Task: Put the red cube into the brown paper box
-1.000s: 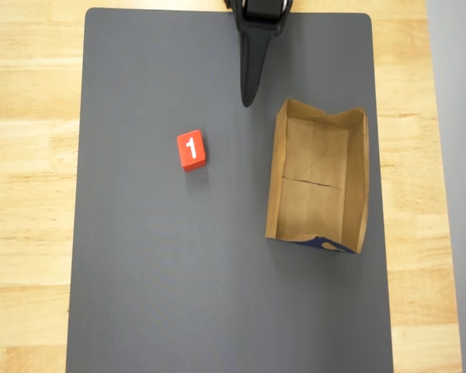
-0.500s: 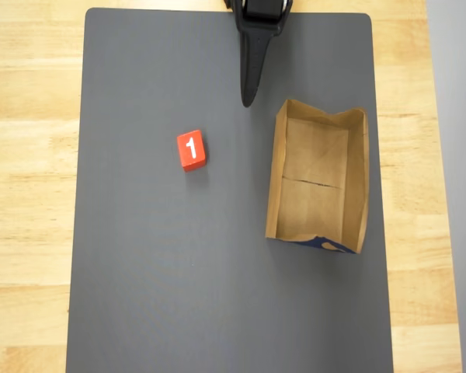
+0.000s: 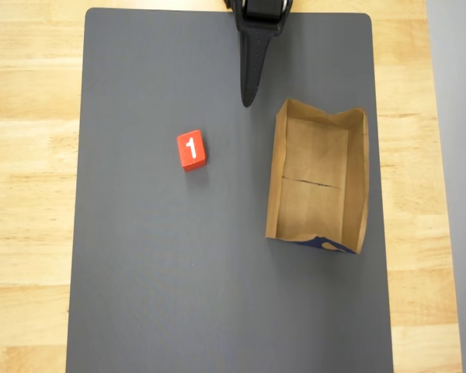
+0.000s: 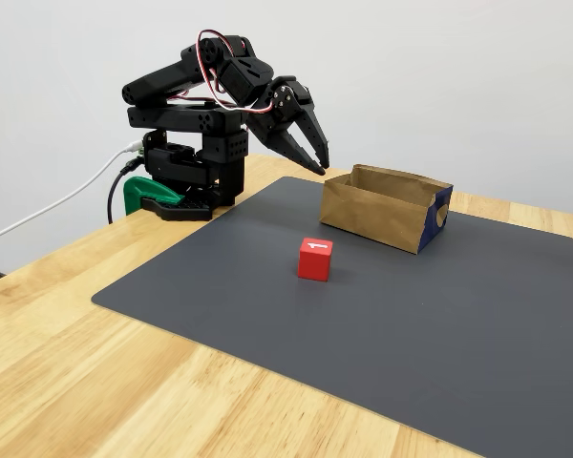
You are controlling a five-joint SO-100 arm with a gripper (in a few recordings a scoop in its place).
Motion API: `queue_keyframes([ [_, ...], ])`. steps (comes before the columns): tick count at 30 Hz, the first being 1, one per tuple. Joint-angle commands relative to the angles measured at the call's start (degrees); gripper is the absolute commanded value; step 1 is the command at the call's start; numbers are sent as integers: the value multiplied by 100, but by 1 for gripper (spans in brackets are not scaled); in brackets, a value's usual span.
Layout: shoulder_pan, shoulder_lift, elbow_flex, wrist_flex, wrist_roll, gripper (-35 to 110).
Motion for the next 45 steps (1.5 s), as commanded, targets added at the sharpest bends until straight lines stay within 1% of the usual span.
queue_keyframes([
  [1,62,-35,0,44,-53,0],
  [20,62,-35,0,44,-53,0],
  [23,114,-185,0,-141,-255,3],
  [26,264,-589,-62,-448,-334,7],
  [29,378,-958,-281,-483,-343,11],
  [32,431,-1406,-729,-220,-352,13],
  [37,598,-2672,-2004,809,-659,16],
  [39,756,-3199,-2452,1011,-817,16],
  [45,1222,-4228,-2856,958,-1714,18],
])
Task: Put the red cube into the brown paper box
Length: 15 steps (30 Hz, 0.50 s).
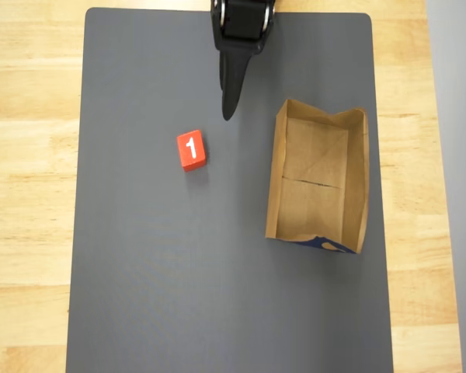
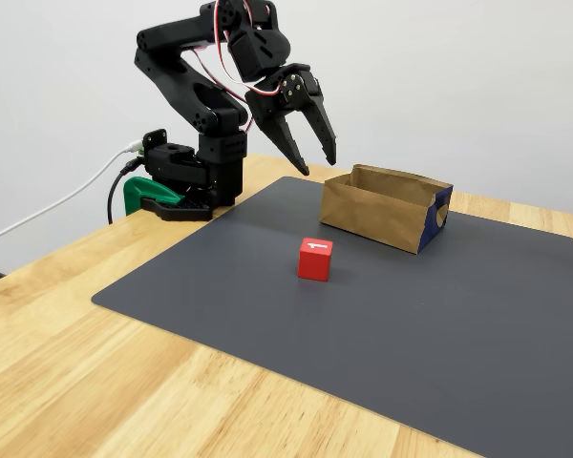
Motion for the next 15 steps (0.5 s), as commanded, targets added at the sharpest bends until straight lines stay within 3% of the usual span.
queue_keyframes([
  [1,185,-404,-193,-26,-483,19],
  [15,870,-2092,-949,-97,-1521,30],
])
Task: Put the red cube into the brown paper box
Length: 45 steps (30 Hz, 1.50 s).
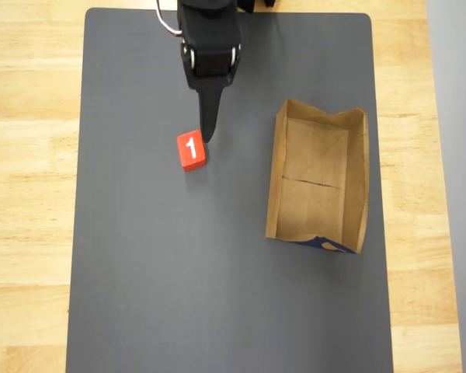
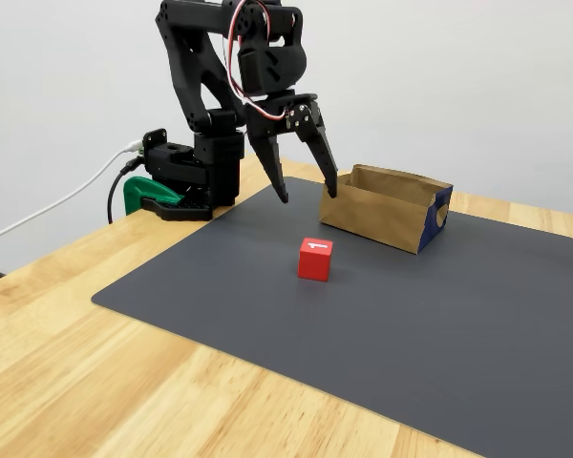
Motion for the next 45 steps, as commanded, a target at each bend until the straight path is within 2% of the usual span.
queue_keyframes([
  [1,123,-316,-272,-97,-211,30],
  [7,264,-1283,-659,-352,-255,31],
  [12,316,-2065,-1371,123,-185,32],
  [30,360,-3955,-2479,114,-413,32],
  [41,202,-4333,-2689,202,-721,32],
  [45,185,-4377,-2689,185,-729,28],
])
